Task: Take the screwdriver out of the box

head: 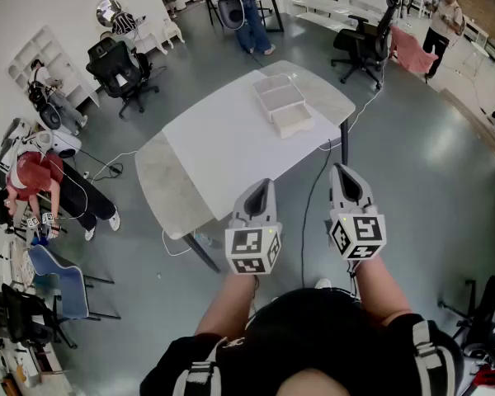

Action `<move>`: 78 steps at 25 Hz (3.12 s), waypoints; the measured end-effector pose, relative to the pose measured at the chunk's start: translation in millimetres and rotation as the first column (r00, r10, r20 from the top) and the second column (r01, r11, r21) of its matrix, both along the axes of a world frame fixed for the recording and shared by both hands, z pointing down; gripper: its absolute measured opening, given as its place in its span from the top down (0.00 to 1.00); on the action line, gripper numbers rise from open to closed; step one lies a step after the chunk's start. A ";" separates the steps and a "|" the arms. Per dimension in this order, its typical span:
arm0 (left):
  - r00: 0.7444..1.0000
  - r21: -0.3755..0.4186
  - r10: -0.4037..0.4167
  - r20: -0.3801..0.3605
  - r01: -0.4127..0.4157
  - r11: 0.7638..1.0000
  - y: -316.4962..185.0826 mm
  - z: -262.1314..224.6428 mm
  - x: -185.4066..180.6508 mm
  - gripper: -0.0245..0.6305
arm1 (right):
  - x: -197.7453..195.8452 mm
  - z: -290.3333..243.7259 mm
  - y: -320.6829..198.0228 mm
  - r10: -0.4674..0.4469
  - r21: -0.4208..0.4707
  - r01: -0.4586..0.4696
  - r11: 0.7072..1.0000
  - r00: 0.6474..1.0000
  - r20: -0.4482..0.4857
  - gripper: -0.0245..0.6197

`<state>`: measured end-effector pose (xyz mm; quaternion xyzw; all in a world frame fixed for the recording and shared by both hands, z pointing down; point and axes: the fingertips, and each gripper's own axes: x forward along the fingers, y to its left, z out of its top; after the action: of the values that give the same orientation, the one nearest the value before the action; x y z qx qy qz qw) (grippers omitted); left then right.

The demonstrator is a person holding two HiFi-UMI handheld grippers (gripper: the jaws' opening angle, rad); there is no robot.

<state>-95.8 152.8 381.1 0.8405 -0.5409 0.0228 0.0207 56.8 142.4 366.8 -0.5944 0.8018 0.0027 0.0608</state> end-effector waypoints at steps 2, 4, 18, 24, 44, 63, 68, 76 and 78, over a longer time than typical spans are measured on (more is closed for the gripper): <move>1.000 -0.003 0.001 0.003 -0.001 1.000 -0.6 -0.8 3.3 0.96 | 2.7 -0.1 -0.4 -0.002 -0.002 0.002 1.000 1.000 0.006 0.94; 1.000 -0.006 0.005 0.001 -0.005 1.000 -1.8 -1.0 7.7 0.96 | 5.2 0.6 -1.1 -0.015 -0.004 0.015 1.000 1.000 0.018 0.94; 1.000 0.000 -0.026 0.007 0.026 1.000 -17.2 -8.6 62.7 0.96 | 54.9 -2.9 -18.7 -0.054 0.021 0.054 0.998 0.999 0.004 0.94; 0.999 0.000 -0.045 0.023 0.045 0.999 -19.4 0.2 98.6 0.95 | 91.1 5.8 -20.9 -0.070 0.016 0.070 0.997 0.997 0.011 0.94; 1.000 -0.023 0.019 -0.007 -0.019 1.000 -64.4 17.2 171.5 0.96 | 160.8 21.4 -58.6 -0.032 -0.004 0.032 0.999 0.999 0.009 0.94; 1.000 -0.029 -0.002 -0.027 0.001 1.000 -255.6 19.4 123.2 0.96 | 113.6 21.8 -250.6 -0.055 -0.038 0.055 0.998 0.998 -0.014 0.94; 0.999 -0.038 -0.008 -0.039 0.007 0.999 -312.9 17.4 97.6 0.96 | 86.1 18.1 -308.8 -0.068 -0.048 0.066 0.997 0.997 -0.030 0.94; 0.998 -0.065 -0.041 -0.050 0.038 0.997 -402.4 18.6 47.4 0.96 | 35.2 18.2 -405.7 -0.116 -0.082 0.112 0.990 0.992 -0.047 0.94; 0.997 -0.069 -0.046 -0.056 0.042 0.997 -419.6 20.8 33.0 0.96 | 19.3 22.8 -425.8 -0.130 -0.093 0.124 0.988 0.990 -0.058 0.94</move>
<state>-62.8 -266.8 401.9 0.8276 -0.5573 0.0166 0.0651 76.1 -283.4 389.6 -0.5438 0.8390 -0.0182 0.0086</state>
